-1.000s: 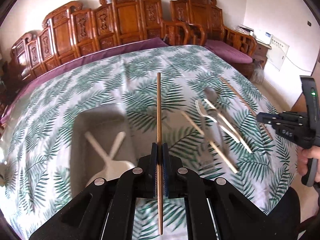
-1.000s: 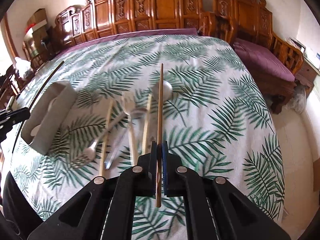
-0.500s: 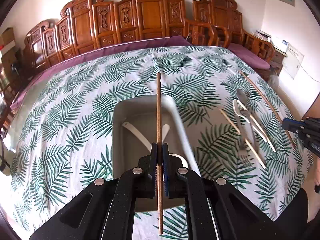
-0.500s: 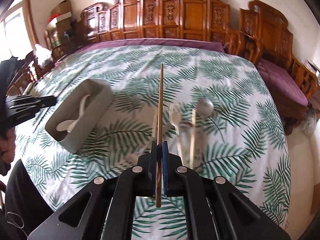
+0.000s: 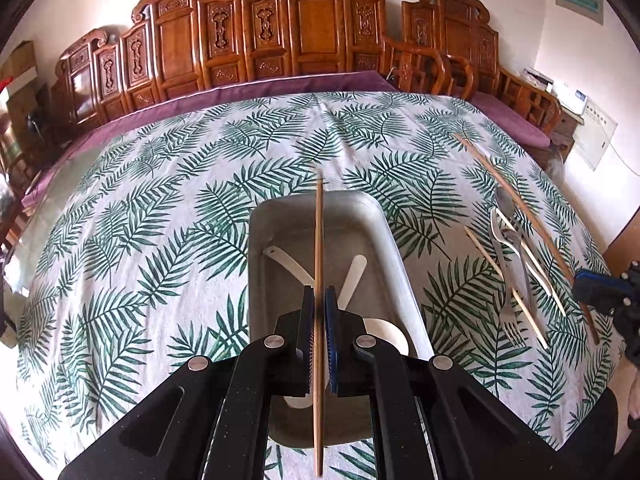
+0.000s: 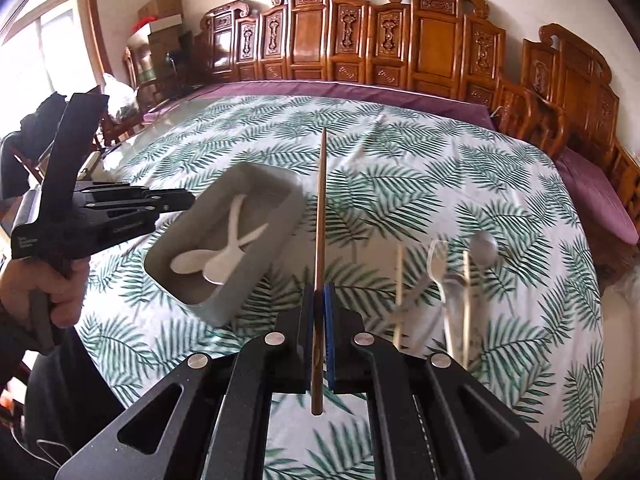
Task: Organize utensils
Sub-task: 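Carry the chopstick in the right gripper over the grey tray, then lower the chopstick into the tray and open the right gripper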
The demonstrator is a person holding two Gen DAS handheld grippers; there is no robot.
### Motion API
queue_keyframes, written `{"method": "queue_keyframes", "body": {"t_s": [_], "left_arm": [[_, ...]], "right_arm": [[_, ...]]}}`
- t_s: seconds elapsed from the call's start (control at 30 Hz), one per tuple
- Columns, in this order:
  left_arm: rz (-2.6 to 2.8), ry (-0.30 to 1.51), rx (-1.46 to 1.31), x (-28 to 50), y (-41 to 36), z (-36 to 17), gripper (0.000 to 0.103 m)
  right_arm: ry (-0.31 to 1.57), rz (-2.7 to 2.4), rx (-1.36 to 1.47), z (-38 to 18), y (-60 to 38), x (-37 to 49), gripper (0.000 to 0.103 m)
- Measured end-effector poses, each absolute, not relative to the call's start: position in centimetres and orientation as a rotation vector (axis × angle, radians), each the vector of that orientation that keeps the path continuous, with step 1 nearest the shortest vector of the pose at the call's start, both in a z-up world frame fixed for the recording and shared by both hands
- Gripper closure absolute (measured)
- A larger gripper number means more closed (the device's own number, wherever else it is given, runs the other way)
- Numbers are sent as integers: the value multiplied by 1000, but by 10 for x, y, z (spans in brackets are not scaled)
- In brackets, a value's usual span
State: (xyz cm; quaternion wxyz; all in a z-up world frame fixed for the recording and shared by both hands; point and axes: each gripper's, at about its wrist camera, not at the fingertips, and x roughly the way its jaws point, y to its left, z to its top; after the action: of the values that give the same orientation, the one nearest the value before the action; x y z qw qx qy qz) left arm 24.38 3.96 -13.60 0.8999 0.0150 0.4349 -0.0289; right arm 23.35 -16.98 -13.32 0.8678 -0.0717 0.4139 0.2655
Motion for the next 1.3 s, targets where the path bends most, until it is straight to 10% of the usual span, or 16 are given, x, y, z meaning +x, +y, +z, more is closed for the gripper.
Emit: {"method": "queue_keyframes", "body": {"t_s": [0.73, 1.17, 1.3], "left_arm": [[-67, 770, 3, 174, 103, -98, 97], [-44, 741, -33, 162, 127, -108, 38], [-53, 749, -25, 161, 128, -113, 35]], "right_arm": [[938, 618, -127, -156, -62, 246, 97], [1011, 574, -168, -176, -25, 260, 97], [1022, 540, -180, -180, -22, 265, 97]]}}
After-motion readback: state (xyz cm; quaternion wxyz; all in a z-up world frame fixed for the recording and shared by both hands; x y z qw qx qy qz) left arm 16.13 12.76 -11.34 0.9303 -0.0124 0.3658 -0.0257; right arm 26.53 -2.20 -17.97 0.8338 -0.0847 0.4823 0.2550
